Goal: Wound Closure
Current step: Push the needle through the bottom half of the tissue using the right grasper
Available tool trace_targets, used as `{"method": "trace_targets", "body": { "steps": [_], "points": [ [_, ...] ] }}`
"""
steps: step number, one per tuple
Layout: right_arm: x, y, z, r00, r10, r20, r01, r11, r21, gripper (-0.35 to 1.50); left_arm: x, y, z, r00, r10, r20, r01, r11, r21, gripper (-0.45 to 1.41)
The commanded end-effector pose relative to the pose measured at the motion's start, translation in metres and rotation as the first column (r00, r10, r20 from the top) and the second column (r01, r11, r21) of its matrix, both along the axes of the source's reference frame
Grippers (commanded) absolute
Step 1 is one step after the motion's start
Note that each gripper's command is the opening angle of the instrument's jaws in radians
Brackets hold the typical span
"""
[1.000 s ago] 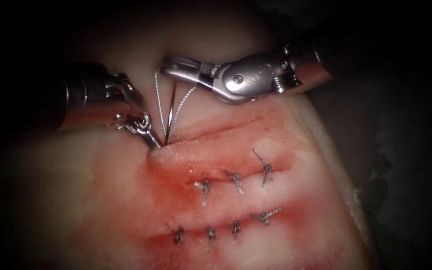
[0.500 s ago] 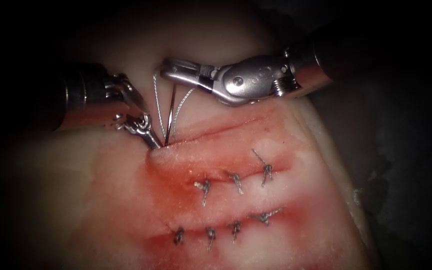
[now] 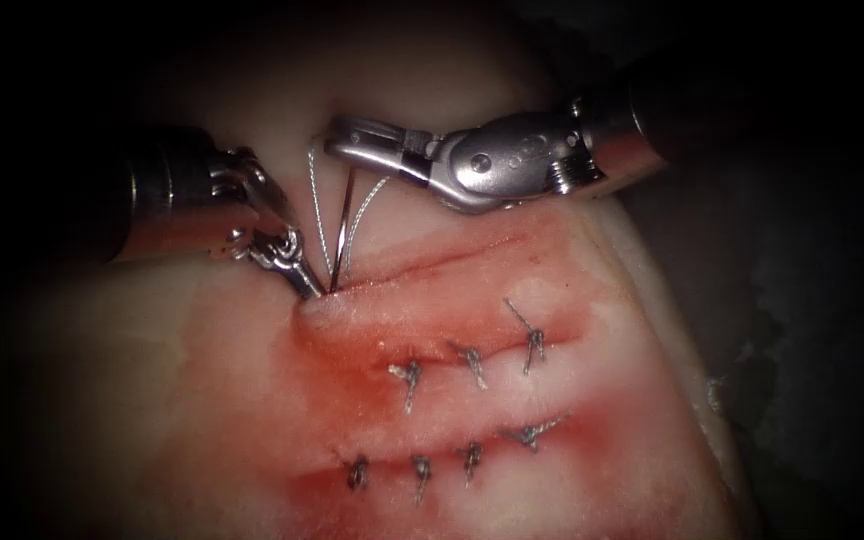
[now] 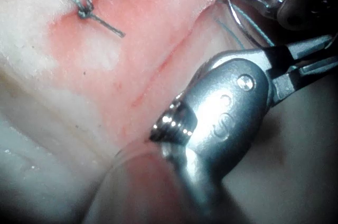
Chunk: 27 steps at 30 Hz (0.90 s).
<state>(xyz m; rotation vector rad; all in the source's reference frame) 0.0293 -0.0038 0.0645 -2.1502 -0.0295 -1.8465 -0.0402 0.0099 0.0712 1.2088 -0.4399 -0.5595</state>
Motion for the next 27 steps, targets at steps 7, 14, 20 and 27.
{"method": "trace_targets", "body": {
  "steps": [7,14,20,27],
  "points": [
    [0.0008,-0.0002,0.0005,1.000,0.018,-0.009,-0.018,1.000,0.019,-0.35,-0.0006,0.0007,0.0003,1.000,-0.001,0.002,0.001,1.000,-0.003,-0.45],
    [0.0006,-0.0001,0.0004,0.998,0.056,0.003,-0.057,0.998,0.026,-0.35,-0.0006,0.0006,0.0002,1.000,-0.001,0.002,0.001,1.000,-0.003,-0.45],
    [0.0003,0.0000,0.0003,0.997,0.080,0.014,-0.081,0.995,0.051,-0.35,-0.0006,0.0006,0.0001,1.000,-0.001,0.002,0.001,1.000,-0.002,-0.45],
    [0.0002,-0.0001,0.0003,0.996,0.084,0.024,-0.086,0.991,0.103,-0.35,-0.0006,0.0005,0.0000,1.000,-0.003,-0.002,0.003,1.000,0.002,-0.45]
  ]
}}
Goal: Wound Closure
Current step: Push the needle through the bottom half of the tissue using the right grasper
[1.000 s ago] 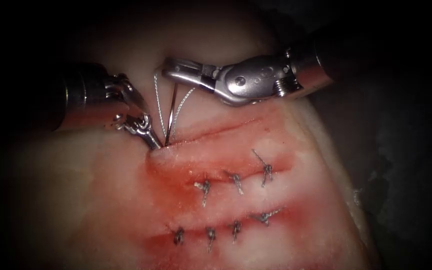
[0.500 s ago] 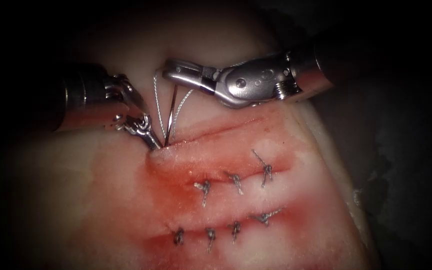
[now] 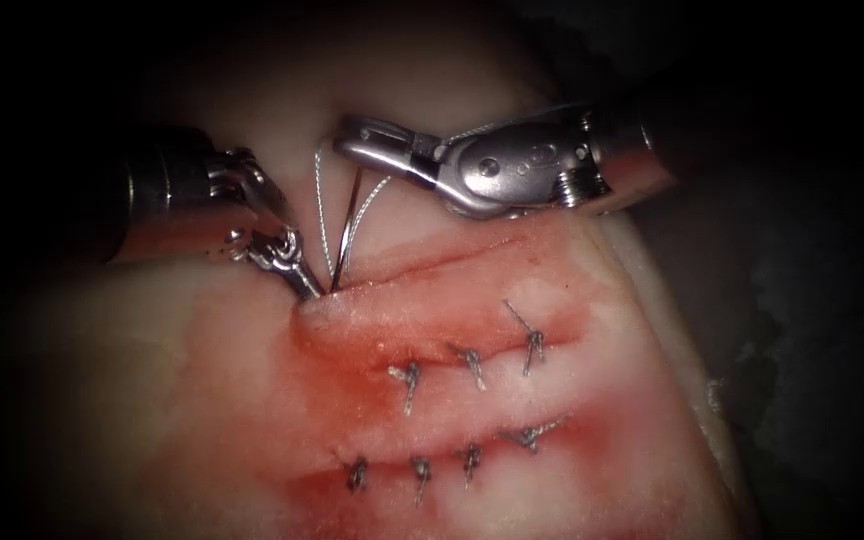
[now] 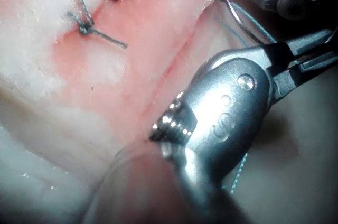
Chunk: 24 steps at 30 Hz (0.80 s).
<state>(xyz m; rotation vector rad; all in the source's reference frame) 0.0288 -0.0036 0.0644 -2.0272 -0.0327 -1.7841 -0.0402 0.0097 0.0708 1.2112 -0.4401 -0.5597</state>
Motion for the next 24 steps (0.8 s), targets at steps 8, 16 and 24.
{"method": "trace_targets", "body": {
  "steps": [8,16,24],
  "points": [
    [0.0006,-0.0005,0.0005,1.000,0.018,0.007,-0.019,0.998,0.068,-0.35,-0.0006,0.0007,0.0004,1.000,-0.003,-0.003,0.003,1.000,0.000,-0.45],
    [0.0002,-0.0007,0.0006,0.996,0.081,0.033,-0.084,0.990,0.115,-0.35,-0.0006,0.0007,0.0003,1.000,-0.003,-0.003,0.003,1.000,0.000,-0.45],
    [0.0002,-0.0009,0.0005,0.998,0.061,0.013,-0.062,0.979,0.195,-0.35,-0.0007,0.0006,0.0003,1.000,-0.003,-0.003,0.003,1.000,0.000,-0.45]
  ]
}}
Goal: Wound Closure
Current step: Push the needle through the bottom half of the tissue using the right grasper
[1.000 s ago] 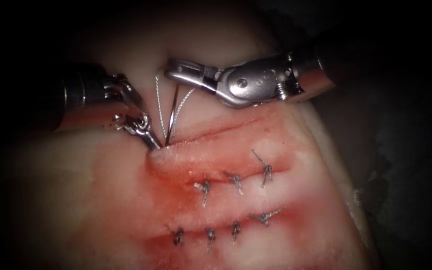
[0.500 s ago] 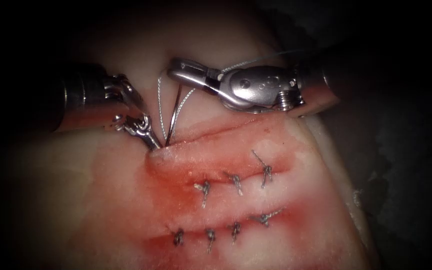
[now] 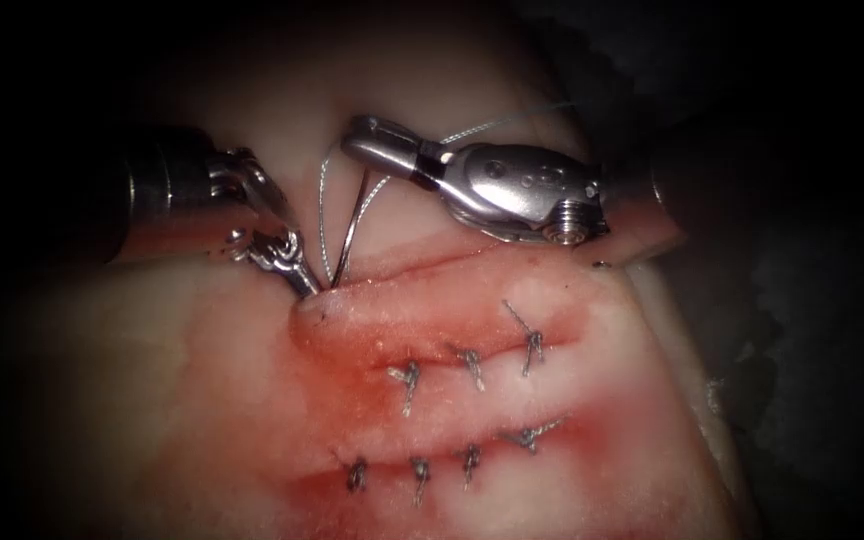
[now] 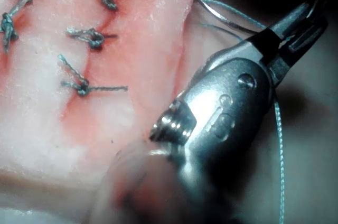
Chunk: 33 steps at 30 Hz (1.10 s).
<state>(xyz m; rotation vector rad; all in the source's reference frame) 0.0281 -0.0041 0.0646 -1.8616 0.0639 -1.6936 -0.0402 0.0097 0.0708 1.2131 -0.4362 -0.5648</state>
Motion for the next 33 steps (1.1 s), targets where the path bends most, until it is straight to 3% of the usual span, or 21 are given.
{"method": "trace_targets", "body": {
  "steps": [1,10,11,12,14,19,23,27,31,32,33],
  "points": [
    [0.0008,-0.0004,0.0003,1.000,-0.001,-0.008,0.002,1.000,0.013,-0.35,-0.0006,0.0007,0.0004,1.000,-0.001,0.002,0.001,1.000,-0.004,-0.45],
    [0.0003,-0.0009,0.0007,0.999,0.006,-0.039,-0.002,0.995,0.098,-0.35,-0.0007,0.0011,0.0003,1.000,-0.024,0.002,0.024,1.000,-0.014,-0.42],
    [-0.0001,-0.0009,0.0009,0.999,0.015,-0.039,-0.010,0.994,0.113,-0.35,-0.0008,0.0018,-0.0001,0.999,-0.052,0.006,0.052,0.998,-0.028,0.00],
    [-0.0003,-0.0008,0.0011,0.999,0.016,-0.039,-0.012,0.993,0.116,-0.35,-0.0008,0.0023,-0.0003,0.998,-0.063,0.012,0.063,0.998,-0.031,0.10],
    [-0.0008,-0.0009,0.0016,0.999,0.016,-0.031,-0.012,0.991,0.133,-0.35,-0.0007,0.0033,-0.0012,0.995,-0.087,0.043,0.089,0.994,-0.061,0.47],
    [-0.0027,-0.0012,0.0034,1.000,0.015,0.002,-0.015,0.986,0.166,-0.35,-0.0003,0.0056,-0.0036,0.988,-0.135,0.077,0.142,0.985,-0.096,0.68],
    [-0.0028,-0.0016,0.0041,0.999,0.046,0.010,-0.047,0.978,0.205,-0.35,-0.0001,0.0067,-0.0049,0.979,-0.184,0.087,0.193,0.974,-0.115,0.74],
    [-0.0022,-0.0024,0.0050,0.999,0.049,-0.014,-0.044,0.965,0.259,-0.35,0.0006,0.0070,-0.0068,0.968,-0.159,0.192,0.198,0.959,-0.203,0.73],
    [-0.0018,-0.0028,0.0054,0.998,0.051,-0.038,-0.037,0.951,0.306,-0.35,0.0011,0.0056,-0.0085,0.932,-0.084,0.352,0.208,0.920,-0.332,0.64],
    [-0.0017,-0.0028,0.0056,0.998,0.050,-0.050,-0.031,0.944,0.330,-0.35,0.0008,0.0044,-0.0089,0.904,-0.030,0.426,0.222,0.885,-0.410,0.62],
    [-0.0016,-0.0029,0.0057,0.997,0.050,-0.057,-0.027,0.939,0.344,-0.35,0.0007,0.0038,-0.0090,0.891,-0.009,0.454,0.228,0.873,-0.431,0.61]
  ]
}}
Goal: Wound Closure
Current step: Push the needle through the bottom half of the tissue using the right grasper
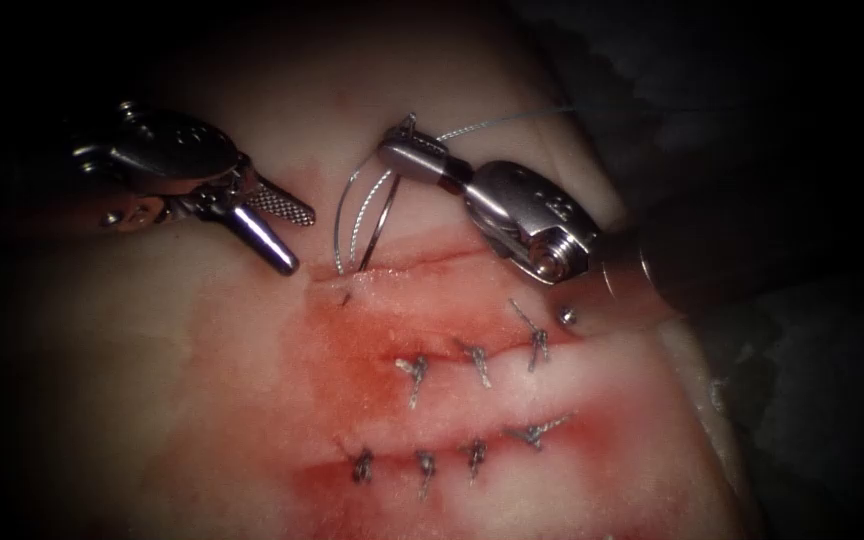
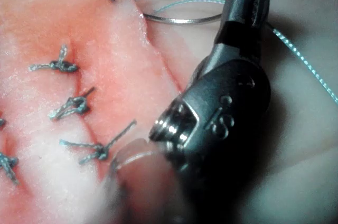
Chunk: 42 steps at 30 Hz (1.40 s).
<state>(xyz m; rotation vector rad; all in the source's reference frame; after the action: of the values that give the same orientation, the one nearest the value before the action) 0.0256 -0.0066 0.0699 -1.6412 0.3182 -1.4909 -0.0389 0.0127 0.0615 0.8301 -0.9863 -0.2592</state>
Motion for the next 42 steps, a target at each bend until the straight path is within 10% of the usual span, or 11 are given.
{"method": "trace_targets", "body": {
  "steps": [1,10,42],
  "points": [
    [0.0010,-0.0004,0.0005,1.000,-0.001,-0.012,0.001,1.000,0.015,-0.35,-0.0008,0.0001,0.0004,1.000,0.009,0.027,-0.009,1.000,-0.020,0.57],
    [0.0012,-0.0012,0.0013,0.997,0.004,-0.074,0.007,0.990,0.139,-0.35,-0.0020,-0.0041,0.0039,0.972,0.135,0.193,-0.064,0.940,-0.337,0.71],
    [0.0012,-0.0018,-0.0005,0.988,-0.054,-0.144,0.102,0.930,0.354,-0.35,-0.0039,-0.0032,0.0012,0.931,0.234,0.281,-0.051,0.844,-0.534,0.62]
  ]
}}
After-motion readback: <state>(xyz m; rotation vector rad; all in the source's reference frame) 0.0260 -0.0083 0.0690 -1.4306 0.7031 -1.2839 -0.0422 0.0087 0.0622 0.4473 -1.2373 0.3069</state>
